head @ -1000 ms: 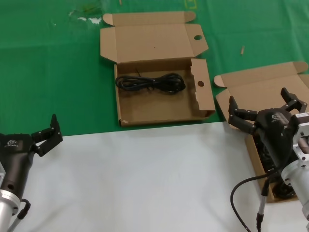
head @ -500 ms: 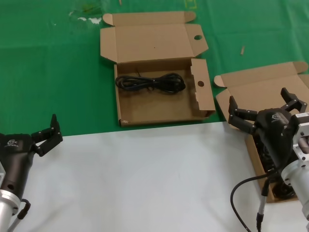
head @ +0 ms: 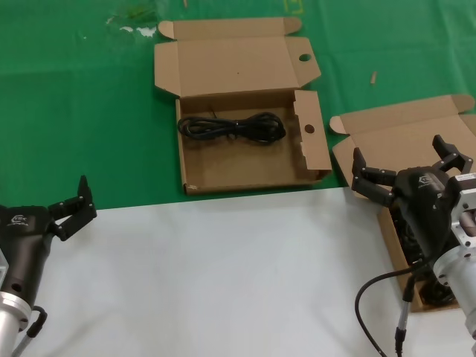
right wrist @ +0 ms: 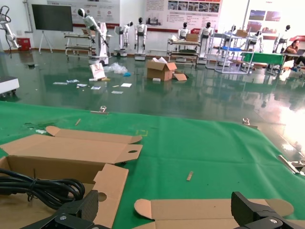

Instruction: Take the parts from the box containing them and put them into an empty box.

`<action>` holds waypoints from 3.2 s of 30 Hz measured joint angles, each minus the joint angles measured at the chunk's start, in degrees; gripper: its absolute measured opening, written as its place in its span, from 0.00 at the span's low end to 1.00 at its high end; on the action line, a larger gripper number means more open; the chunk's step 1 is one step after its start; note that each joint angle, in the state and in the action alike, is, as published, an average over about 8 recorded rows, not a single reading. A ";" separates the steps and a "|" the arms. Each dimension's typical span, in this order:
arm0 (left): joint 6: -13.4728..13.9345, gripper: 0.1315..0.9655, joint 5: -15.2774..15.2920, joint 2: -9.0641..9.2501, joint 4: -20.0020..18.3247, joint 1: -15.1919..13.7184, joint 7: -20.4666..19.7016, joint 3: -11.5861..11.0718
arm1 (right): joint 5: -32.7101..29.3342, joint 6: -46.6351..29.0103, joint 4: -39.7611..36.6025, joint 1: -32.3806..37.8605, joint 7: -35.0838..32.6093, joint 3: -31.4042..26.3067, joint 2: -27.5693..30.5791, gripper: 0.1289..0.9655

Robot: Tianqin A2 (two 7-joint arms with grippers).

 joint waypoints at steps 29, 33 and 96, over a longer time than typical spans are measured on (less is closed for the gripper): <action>0.00 1.00 0.00 0.00 0.00 0.00 -0.01 0.00 | 0.00 0.00 0.00 0.00 0.00 0.00 0.00 1.00; 0.00 1.00 0.00 0.00 0.00 0.00 -0.02 0.00 | 0.00 0.00 0.00 0.00 0.00 0.00 0.00 1.00; 0.00 1.00 0.00 0.00 0.00 0.00 0.00 0.00 | 0.00 0.00 0.00 0.00 0.00 0.00 0.00 1.00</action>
